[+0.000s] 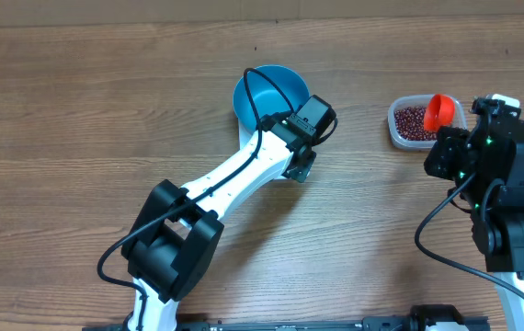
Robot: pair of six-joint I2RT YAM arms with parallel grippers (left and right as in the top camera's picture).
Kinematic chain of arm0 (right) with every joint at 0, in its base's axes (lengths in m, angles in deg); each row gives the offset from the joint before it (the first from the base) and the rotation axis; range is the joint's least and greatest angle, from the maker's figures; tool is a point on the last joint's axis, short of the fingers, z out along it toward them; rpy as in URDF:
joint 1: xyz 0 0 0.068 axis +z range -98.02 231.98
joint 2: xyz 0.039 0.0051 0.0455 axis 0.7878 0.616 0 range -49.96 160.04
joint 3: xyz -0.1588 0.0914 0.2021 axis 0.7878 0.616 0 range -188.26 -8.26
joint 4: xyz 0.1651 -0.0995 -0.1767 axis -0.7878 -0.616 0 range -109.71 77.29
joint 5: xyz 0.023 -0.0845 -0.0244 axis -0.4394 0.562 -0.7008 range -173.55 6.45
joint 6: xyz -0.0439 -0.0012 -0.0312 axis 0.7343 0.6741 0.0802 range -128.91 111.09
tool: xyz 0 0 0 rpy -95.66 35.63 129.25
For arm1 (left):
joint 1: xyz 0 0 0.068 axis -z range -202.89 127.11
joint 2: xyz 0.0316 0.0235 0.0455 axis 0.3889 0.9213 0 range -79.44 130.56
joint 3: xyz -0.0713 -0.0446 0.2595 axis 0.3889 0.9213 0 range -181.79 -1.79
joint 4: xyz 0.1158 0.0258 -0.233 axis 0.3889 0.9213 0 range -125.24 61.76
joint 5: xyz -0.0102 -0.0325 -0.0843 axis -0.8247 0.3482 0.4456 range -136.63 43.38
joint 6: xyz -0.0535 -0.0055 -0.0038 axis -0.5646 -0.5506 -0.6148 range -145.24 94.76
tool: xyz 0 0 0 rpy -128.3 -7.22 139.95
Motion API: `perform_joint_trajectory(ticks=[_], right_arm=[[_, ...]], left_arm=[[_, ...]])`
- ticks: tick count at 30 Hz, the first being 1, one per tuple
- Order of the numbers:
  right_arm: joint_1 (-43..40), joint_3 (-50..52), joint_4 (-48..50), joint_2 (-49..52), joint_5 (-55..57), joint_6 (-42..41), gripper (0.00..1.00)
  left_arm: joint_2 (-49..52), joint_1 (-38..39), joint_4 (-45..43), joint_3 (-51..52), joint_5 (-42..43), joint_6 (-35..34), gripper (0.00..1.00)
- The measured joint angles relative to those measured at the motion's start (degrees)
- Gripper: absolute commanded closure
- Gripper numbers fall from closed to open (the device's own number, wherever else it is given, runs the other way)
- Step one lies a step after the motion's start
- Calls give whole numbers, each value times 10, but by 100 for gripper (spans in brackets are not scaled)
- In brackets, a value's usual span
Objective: Scoop item into bowl and weigh 150g on scale
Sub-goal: 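Move the left gripper toward the blue bowl on the scale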
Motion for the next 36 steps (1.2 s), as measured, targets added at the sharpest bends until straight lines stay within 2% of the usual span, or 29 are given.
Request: perform_joint_trajectory(ticks=[8,19,21,23,26,36], right_arm=[[0,0,0,0,0,0,96],[0,0,-10,0,0,0,96],[0,0,-10,0,0,0,96],[0,0,-9,0,0,0,96],[0,0,-9,0,0,0,96],[0,0,-9,0,0,0,96]], left_arm=[[0,30,-14,0,-39,0,96],[-18,47,-10,10,-43,5,96],[-56,47,-38,42,-44,14,95],[-126,47,-111,123,-41,28,96],[-180,43,-183,194,-37,35,96],[-177,21,-212,222,-36,44,96]])
